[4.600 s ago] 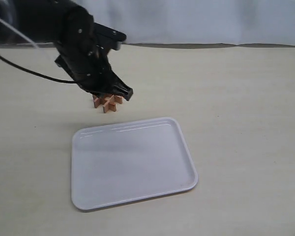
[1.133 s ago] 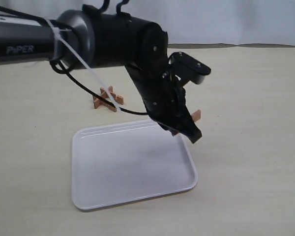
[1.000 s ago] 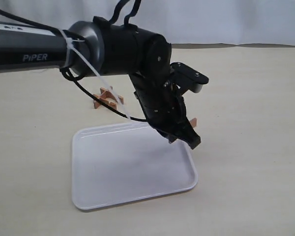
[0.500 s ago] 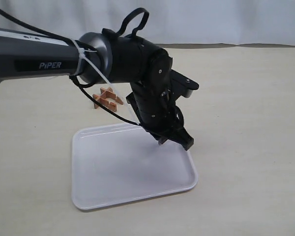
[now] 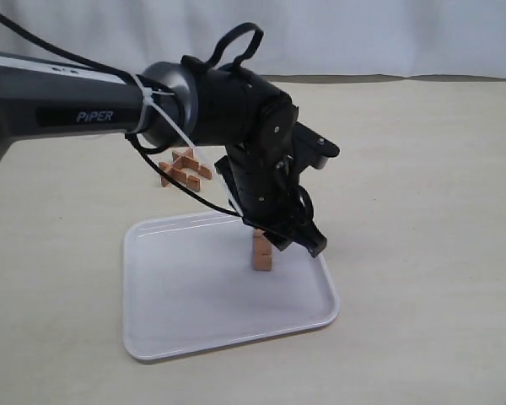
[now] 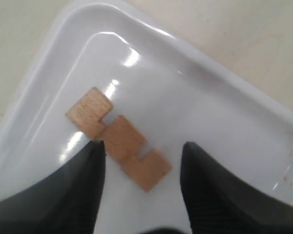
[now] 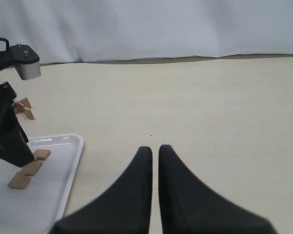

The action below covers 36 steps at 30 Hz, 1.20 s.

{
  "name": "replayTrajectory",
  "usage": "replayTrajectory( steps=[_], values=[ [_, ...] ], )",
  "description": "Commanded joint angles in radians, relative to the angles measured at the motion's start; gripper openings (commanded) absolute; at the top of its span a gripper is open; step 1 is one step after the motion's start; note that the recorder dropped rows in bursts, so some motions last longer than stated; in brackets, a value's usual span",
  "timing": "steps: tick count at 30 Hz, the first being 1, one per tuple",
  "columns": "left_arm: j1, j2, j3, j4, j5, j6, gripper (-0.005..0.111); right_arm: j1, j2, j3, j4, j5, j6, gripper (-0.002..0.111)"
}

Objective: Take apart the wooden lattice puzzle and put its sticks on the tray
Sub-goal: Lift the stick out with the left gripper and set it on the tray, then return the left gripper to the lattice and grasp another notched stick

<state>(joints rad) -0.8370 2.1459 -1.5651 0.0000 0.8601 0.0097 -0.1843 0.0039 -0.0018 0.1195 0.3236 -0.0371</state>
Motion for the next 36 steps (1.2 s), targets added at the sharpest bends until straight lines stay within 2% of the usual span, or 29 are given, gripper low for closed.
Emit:
replayTrajectory(
  steps=[1,4,7,14,20,29,36],
  values=[
    [0.002,-0.075,-0.047,0.118,0.075,-0.01,0.047,0.003,-0.004,0.002,0.0,-0.003,-0.001,0.005],
    [0.021,-0.118,-0.06,0.228,0.1,-0.052,0.047,0.003,-0.004,0.002,0.0,-0.003,-0.001,0.005],
    [0.077,-0.141,-0.06,0.28,0.116,-0.118,0.047,0.003,-0.004,0.002,0.0,-0.003,-0.001,0.005],
    [0.255,-0.12,-0.021,0.242,0.167,-0.12,0.047,0.003,-0.004,0.002,0.0,-0.003,-0.001,0.005],
    [0.342,-0.117,0.05,0.213,0.09,-0.116,0.047,0.003,-0.004,0.002,0.0,-0.003,-0.001,0.005],
    [0.36,-0.11,0.146,0.199,-0.116,-0.089,0.047,0.003,-0.004,0.002,0.0,-0.003,-0.001,0.005],
    [0.36,-0.069,0.146,0.199,-0.152,-0.089,0.047,0.003,-0.004,0.002,0.0,-0.003,-0.001,0.005]
  ],
)
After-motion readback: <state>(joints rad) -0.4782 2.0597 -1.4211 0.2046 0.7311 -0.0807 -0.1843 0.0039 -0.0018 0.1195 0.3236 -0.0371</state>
